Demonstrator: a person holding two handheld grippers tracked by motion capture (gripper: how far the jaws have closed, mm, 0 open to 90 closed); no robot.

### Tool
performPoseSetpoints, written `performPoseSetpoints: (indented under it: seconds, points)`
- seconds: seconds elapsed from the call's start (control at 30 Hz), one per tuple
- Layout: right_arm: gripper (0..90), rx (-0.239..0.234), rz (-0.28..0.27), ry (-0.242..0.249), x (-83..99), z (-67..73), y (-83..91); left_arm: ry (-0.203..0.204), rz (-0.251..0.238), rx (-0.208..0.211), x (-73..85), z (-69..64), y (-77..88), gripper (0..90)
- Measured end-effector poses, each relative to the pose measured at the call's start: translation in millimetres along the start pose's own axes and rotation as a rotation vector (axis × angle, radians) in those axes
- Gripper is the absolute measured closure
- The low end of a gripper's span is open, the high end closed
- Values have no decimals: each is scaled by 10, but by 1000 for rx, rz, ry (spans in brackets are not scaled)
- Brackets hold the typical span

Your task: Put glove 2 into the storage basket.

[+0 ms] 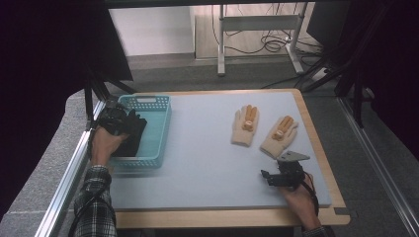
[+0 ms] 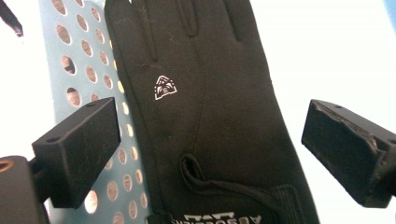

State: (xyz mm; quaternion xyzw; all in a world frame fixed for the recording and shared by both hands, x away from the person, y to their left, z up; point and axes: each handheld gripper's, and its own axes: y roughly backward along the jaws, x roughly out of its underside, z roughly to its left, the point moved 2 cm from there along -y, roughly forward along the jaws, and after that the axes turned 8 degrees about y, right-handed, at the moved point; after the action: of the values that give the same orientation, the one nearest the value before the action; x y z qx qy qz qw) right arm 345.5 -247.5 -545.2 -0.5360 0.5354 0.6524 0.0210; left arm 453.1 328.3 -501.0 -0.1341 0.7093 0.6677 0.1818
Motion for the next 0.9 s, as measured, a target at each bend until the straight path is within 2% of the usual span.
performPoseSetpoints:
  seconds: [0.13,0.17,0.2,0.37,0.43,0.47,0.5,0.57,0.6,0.63,0.67,0.9]
  points:
    - [206,0,0,0,0,0,0,16,-49,75,36,6,70,40]
    - [206,0,0,0,0,0,0,16,-49,75,36,6,70,36]
    - [206,0,0,1,0,0,0,8,-74,98,47,-11,93,33]
    - [206,0,0,1,0,0,0,-16,-113,122,58,-70,167,22]
    - [206,0,0,1,0,0,0,-26,-150,158,59,-129,235,18]
    - [206,0,0,1,0,0,0,-26,-150,158,59,-129,235,17]
    - [206,0,0,1,0,0,0,-31,-173,188,64,-179,278,13]
    - [206,0,0,1,0,0,0,-35,-182,203,68,-207,298,10]
    - [206,0,0,1,0,0,0,-45,-198,225,80,-267,332,5]
    - [206,0,0,1,0,0,0,-45,-198,225,80,-267,332,1]
    - [206,0,0,1,0,0,0,-57,-213,244,95,-332,363,0]
    - [206,0,1,1,0,0,0,-96,-257,272,135,-515,456,0]
